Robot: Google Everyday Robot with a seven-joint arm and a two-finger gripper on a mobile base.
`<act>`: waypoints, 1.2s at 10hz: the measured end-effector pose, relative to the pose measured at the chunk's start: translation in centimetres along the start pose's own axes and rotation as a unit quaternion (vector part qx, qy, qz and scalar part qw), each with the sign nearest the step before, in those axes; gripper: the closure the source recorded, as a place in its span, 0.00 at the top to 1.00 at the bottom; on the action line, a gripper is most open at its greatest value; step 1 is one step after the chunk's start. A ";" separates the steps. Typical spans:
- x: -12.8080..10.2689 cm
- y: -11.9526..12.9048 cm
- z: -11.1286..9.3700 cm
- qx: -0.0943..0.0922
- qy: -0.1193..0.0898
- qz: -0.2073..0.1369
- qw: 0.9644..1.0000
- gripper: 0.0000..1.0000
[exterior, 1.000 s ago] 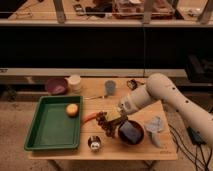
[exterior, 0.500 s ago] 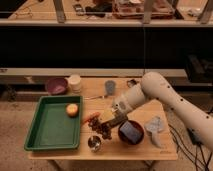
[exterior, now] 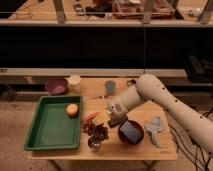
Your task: Place grapes in metal cup
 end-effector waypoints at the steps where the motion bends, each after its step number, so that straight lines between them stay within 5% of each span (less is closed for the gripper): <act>1: 0.0 -0.1 0.5 0.007 0.000 -0.001 1.000 0.00; 12: -0.1 -1.4 3.5 0.039 -0.004 -0.026 0.999 0.00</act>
